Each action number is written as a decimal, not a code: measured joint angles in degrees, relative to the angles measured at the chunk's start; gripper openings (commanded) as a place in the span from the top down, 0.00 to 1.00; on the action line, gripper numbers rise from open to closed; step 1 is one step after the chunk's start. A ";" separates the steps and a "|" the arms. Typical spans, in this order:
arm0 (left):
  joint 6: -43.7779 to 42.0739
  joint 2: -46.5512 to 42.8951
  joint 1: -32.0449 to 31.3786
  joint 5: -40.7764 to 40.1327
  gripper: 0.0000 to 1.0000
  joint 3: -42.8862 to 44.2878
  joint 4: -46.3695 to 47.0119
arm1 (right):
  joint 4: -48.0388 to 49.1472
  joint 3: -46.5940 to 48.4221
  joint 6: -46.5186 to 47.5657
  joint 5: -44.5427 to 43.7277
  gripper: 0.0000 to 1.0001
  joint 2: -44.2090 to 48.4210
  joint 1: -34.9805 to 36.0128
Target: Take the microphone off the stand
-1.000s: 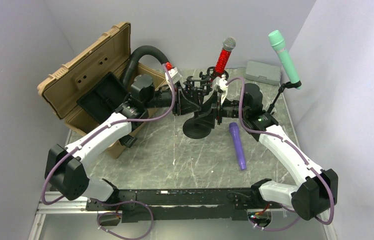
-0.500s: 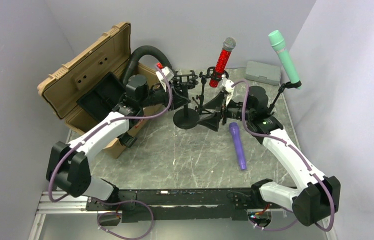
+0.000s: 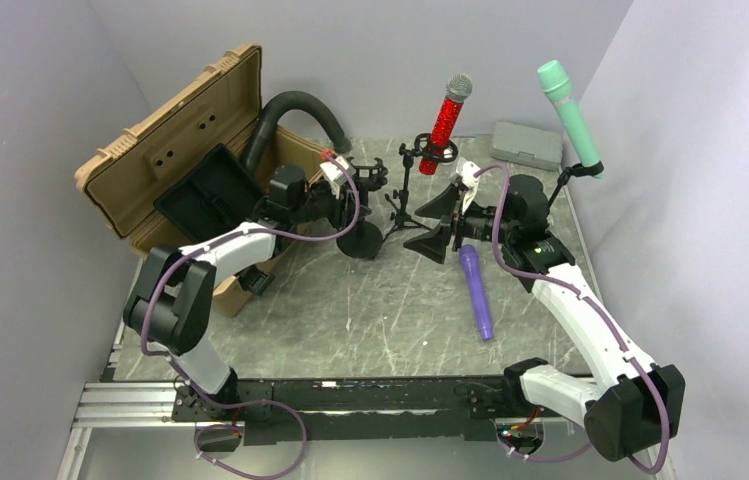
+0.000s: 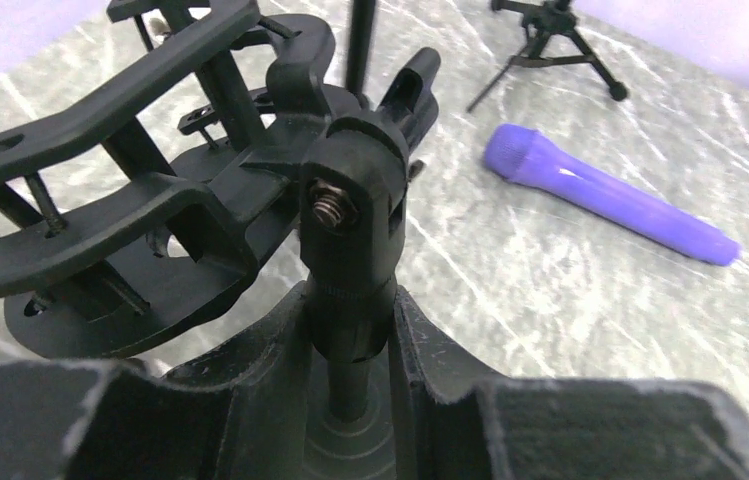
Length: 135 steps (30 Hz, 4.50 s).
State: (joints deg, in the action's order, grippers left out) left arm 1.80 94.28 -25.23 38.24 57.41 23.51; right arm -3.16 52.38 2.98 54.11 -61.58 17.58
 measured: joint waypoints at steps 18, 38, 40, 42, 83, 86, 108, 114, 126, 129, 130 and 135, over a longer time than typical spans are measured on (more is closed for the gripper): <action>-6.10 8.31 2.51 -3.10 1.00 -1.25 17.03 | 1.33 -2.49 -0.57 1.97 0.16 -0.07 -1.51; -4.09 11.82 2.49 1.55 1.00 2.19 20.92 | 4.39 -4.31 -1.68 3.06 0.15 -0.07 -2.58; -2.95 12.37 2.21 2.03 1.00 2.78 20.90 | 4.61 -4.35 -1.70 3.17 0.14 -0.07 -2.60; -1.36 12.79 1.95 2.45 1.00 3.32 20.92 | 4.70 -4.35 -1.70 3.28 0.14 -0.07 -2.67; 4.68 18.27 -0.74 2.86 1.00 8.13 22.21 | 6.32 -5.60 -1.95 3.45 0.14 -0.09 -3.56; 4.70 18.27 -0.74 2.32 1.00 8.13 22.10 | 6.32 -5.64 -1.95 3.48 0.14 -0.09 -3.56; 0.48 9.51 -2.49 -13.81 1.00 1.51 13.22 | 6.34 -6.08 -2.12 3.74 0.14 -0.02 -3.58; -1.27 6.88 -3.41 -18.18 1.00 -1.66 12.85 | 6.45 -6.08 -2.16 4.48 0.14 0.00 -3.58; -1.73 6.80 -3.96 -20.68 1.00 -3.21 10.58 | 6.80 -6.19 -2.56 4.74 0.13 0.09 -3.61; -1.79 6.84 -3.96 -20.76 1.00 -3.48 11.26 | 6.80 -6.21 -2.58 4.72 0.13 0.11 -3.67; -1.77 6.91 -3.96 -20.81 1.00 -3.50 11.47 | 6.80 -6.21 -2.58 4.74 0.13 0.11 -3.67; -2.25 8.37 -4.02 -20.94 1.00 -3.50 13.33 | 7.34 -6.47 -2.60 4.74 0.13 0.11 -3.78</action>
State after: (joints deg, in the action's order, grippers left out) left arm -0.45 102.65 -29.26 17.30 53.91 36.84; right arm 4.19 45.91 0.38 58.85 -61.47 13.80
